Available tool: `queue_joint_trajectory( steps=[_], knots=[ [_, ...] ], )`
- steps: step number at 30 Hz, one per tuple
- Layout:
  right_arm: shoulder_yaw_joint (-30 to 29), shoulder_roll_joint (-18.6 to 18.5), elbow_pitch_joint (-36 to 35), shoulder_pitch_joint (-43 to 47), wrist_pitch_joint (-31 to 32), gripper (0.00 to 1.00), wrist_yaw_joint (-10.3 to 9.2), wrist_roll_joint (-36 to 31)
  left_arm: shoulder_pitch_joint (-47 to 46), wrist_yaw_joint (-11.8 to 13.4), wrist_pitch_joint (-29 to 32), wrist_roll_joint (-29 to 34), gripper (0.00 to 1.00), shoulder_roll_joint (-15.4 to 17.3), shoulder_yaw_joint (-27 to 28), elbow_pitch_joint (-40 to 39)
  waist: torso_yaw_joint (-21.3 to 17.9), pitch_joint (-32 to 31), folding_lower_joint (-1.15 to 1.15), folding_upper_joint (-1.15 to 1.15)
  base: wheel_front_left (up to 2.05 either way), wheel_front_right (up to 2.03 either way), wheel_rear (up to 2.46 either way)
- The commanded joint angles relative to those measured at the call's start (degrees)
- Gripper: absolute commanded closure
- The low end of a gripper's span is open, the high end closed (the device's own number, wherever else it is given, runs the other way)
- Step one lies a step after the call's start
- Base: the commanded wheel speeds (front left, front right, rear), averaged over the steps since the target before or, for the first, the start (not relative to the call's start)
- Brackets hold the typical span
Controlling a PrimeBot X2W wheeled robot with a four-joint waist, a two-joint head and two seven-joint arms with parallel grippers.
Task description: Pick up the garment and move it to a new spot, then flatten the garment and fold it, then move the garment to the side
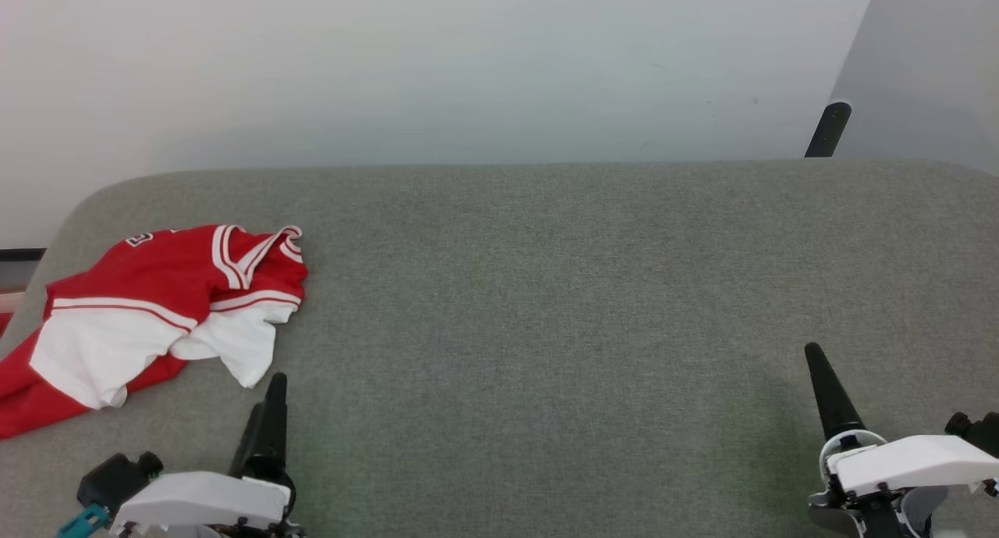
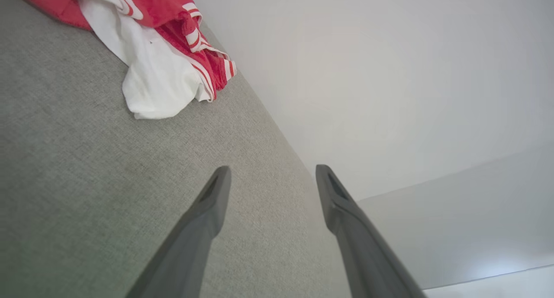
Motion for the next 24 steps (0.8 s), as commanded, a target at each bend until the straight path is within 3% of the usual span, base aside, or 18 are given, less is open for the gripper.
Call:
queue_joint_trajectory(
  steps=[1, 12, 24],
  knots=[
    [0.52, -0.48, -0.45, -1.98, -0.61, 0.00, 0.02, -2.49, -1.10, 0.27, -0.61, 2.46, 0.00, 0.72, -0.19, -1.03, 0.01, 0.01, 0.00, 0.00, 0.00, 0.00, 0.00],
    [1.77, -1.22, 0.12, -3.13, -2.90, 0.00, 0.02, -16.38, -0.50, 1.33, -2.87, 15.38, 0.00, 2.03, -1.77, -2.27, 0.04, 0.10, 0.00, 0.00, 0.00, 0.00, 0.00],
    [2.04, -0.75, 0.57, -3.51, -4.92, 0.00, 0.03, -28.74, -0.16, 1.88, -5.07, 24.82, 0.00, 2.35, -2.04, -2.97, 0.11, 0.06, 0.00, 0.00, 0.00, 0.00, 0.00]
  ],
)
